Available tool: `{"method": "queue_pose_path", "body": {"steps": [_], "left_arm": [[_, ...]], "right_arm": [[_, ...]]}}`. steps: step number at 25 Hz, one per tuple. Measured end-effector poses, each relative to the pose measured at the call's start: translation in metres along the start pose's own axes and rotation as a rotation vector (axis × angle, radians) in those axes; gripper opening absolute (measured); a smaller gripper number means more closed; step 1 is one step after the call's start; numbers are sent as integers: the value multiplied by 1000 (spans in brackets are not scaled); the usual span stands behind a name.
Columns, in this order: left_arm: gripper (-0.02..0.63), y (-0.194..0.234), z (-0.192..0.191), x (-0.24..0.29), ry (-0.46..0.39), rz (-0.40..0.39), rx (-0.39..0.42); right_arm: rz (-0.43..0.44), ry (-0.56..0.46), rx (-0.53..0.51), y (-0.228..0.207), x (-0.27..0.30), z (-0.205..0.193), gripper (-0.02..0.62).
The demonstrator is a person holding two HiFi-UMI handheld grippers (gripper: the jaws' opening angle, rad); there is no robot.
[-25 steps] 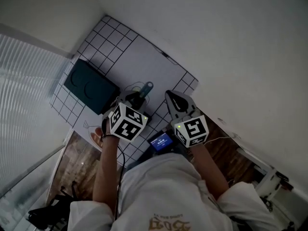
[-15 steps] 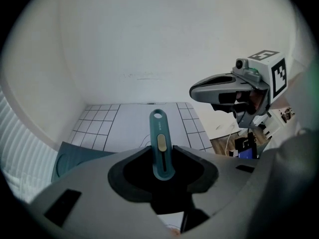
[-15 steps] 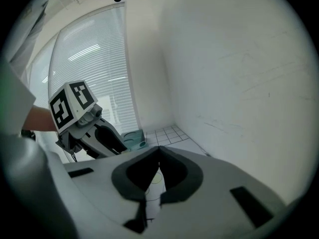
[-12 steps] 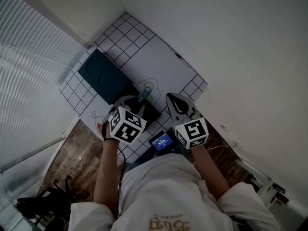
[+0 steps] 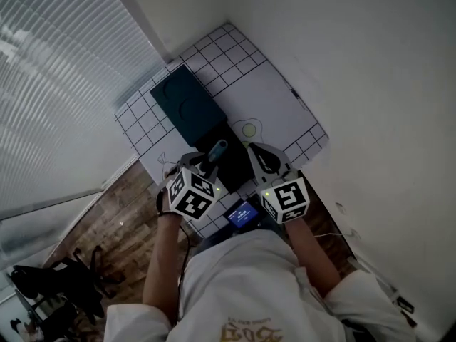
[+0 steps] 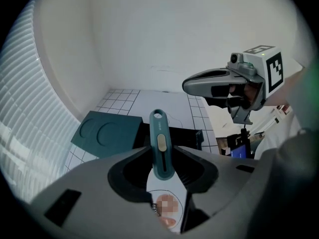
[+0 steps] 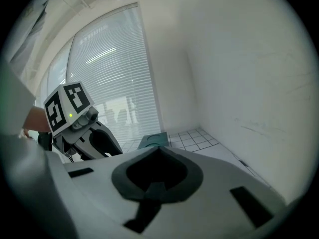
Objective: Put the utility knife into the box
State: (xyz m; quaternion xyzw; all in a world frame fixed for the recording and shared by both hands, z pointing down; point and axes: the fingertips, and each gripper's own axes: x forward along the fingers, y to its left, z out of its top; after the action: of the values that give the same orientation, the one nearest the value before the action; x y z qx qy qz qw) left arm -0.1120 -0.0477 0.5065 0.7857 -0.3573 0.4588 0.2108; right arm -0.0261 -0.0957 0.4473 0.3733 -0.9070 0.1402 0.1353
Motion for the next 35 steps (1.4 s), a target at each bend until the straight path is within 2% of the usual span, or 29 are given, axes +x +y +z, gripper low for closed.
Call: {"method": "queue_pose_path", "body": {"steps": [12,23,32,35], "left_arm": [[138,-3,-9,19,39,-37,20],[138,-19,-15,65,114,-101,57],[138,-32,-25,88,201,-152,109],[140,-36,-31,95,262,-178,141]], "right_arm": [[-10,20,7,-3,6,-7,6],[-25,73,48,-25,6,-37,6],[-26,108,78,-30,3,-57,6],[-29,114,82,-32,5,-59,6]]}}
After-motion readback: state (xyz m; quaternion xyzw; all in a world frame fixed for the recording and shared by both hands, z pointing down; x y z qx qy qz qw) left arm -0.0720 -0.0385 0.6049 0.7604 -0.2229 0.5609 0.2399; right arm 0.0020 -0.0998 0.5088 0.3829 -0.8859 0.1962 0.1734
